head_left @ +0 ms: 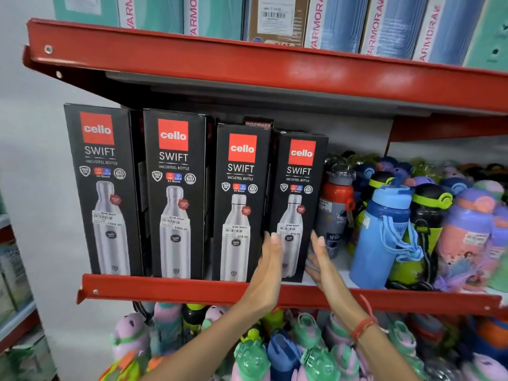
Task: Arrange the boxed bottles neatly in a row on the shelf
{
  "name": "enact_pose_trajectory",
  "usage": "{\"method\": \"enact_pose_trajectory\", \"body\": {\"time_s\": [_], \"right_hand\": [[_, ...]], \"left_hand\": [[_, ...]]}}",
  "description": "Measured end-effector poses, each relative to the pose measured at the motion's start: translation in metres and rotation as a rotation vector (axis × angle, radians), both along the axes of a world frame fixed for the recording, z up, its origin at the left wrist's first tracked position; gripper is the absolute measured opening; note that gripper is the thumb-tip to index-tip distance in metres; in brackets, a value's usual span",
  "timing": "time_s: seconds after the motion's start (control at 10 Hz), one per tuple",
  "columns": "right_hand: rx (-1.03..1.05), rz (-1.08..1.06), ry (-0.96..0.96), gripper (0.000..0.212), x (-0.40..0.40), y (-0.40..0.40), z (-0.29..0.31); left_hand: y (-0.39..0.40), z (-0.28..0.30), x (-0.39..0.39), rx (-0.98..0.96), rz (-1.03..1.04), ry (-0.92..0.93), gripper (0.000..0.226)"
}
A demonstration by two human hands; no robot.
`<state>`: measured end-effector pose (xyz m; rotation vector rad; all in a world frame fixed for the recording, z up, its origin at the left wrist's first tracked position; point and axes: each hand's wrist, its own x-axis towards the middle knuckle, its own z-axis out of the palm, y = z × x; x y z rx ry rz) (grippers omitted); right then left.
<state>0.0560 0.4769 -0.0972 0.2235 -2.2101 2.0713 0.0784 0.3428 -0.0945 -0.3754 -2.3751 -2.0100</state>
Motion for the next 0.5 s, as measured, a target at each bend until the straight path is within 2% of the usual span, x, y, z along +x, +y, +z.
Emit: {"method": "enact_pose_trajectory", "body": {"time_s": [0.1, 0.3, 0.4, 0.5], "right_hand": [[0.028, -0.025, -0.034, 0.080, 0.019, 0.002, 0.000], [0.052, -0.051, -0.071, 0.080, 0.044, -0.006, 0.010], [-0.009, -0.124, -0.017, 0.070, 0.052, -0.012, 0.032], [0.055, -0.236, 0.278, 0.062, 0.063, -0.018, 0.079]], "left_hand": [[-0.007, 0.001, 0.015, 0.009, -0.038, -0.001, 0.099], [-0.015, 0.007, 0.030, -0.044, -0.101, -0.052, 0.103], [-0.022, 0.034, 0.037, 0.035, -0.161, 0.015, 0.095], [-0.042, 0.089, 0.031, 0.097, -0.004, 0.096, 0.081]]}}
